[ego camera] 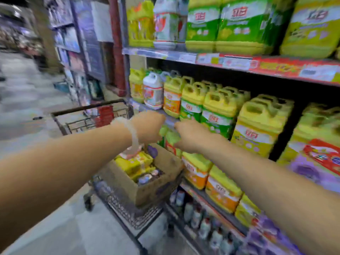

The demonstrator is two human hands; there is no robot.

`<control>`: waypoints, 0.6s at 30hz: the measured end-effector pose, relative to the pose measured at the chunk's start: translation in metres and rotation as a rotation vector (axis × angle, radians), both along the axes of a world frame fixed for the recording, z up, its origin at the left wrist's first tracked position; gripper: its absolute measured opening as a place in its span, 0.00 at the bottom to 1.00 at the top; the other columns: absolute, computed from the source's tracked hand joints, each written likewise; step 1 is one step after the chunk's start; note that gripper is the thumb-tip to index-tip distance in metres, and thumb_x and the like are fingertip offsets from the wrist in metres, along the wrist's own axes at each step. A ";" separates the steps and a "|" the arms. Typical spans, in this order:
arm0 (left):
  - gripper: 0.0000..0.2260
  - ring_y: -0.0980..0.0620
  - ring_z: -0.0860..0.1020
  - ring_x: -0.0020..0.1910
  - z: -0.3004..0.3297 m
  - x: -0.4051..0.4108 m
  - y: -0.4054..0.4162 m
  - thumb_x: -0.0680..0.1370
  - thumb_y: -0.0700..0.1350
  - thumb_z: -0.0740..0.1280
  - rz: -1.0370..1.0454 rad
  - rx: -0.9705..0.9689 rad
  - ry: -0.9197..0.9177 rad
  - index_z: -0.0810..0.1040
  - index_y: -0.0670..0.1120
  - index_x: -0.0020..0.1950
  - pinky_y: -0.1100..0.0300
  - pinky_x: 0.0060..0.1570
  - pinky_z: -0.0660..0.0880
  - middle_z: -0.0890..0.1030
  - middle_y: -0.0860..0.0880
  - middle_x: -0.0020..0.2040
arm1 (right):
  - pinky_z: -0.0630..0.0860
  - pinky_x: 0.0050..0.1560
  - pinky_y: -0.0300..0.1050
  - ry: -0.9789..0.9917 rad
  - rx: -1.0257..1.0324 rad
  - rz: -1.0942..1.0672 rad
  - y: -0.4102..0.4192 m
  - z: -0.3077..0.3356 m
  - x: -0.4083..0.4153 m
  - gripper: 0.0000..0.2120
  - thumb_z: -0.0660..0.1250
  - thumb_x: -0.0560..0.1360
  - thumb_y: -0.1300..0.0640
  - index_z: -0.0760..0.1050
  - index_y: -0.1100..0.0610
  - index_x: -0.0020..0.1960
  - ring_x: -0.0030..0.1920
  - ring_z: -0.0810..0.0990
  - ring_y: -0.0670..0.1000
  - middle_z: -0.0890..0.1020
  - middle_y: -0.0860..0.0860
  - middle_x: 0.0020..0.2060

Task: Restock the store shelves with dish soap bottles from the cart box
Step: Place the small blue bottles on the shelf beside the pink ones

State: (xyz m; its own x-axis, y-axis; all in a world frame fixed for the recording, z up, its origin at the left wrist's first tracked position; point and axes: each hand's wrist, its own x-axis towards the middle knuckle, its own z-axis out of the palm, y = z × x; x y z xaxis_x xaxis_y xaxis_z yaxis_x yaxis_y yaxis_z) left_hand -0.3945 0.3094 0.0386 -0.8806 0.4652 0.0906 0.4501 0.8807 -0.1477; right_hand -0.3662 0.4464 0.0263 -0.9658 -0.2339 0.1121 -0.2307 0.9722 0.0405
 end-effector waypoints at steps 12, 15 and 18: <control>0.24 0.44 0.74 0.62 -0.117 -0.089 -0.136 0.76 0.49 0.66 0.239 0.077 -0.370 0.67 0.43 0.70 0.55 0.58 0.72 0.75 0.43 0.64 | 0.70 0.46 0.49 -0.333 0.075 0.053 -0.113 -0.109 -0.120 0.20 0.68 0.74 0.49 0.70 0.60 0.59 0.57 0.75 0.60 0.74 0.58 0.57; 0.23 0.43 0.74 0.62 -0.148 -0.135 -0.134 0.76 0.50 0.66 0.233 0.087 -0.402 0.69 0.43 0.69 0.54 0.58 0.72 0.75 0.43 0.64 | 0.71 0.42 0.49 -0.374 0.076 0.040 -0.114 -0.132 -0.166 0.15 0.67 0.74 0.51 0.71 0.59 0.55 0.50 0.76 0.58 0.75 0.57 0.52; 0.23 0.43 0.73 0.64 -0.179 -0.177 -0.126 0.77 0.52 0.64 0.245 0.163 -0.497 0.69 0.43 0.69 0.55 0.61 0.70 0.74 0.44 0.65 | 0.72 0.43 0.48 -0.440 -0.003 0.013 -0.111 -0.164 -0.217 0.13 0.65 0.75 0.52 0.72 0.59 0.55 0.53 0.77 0.59 0.77 0.57 0.53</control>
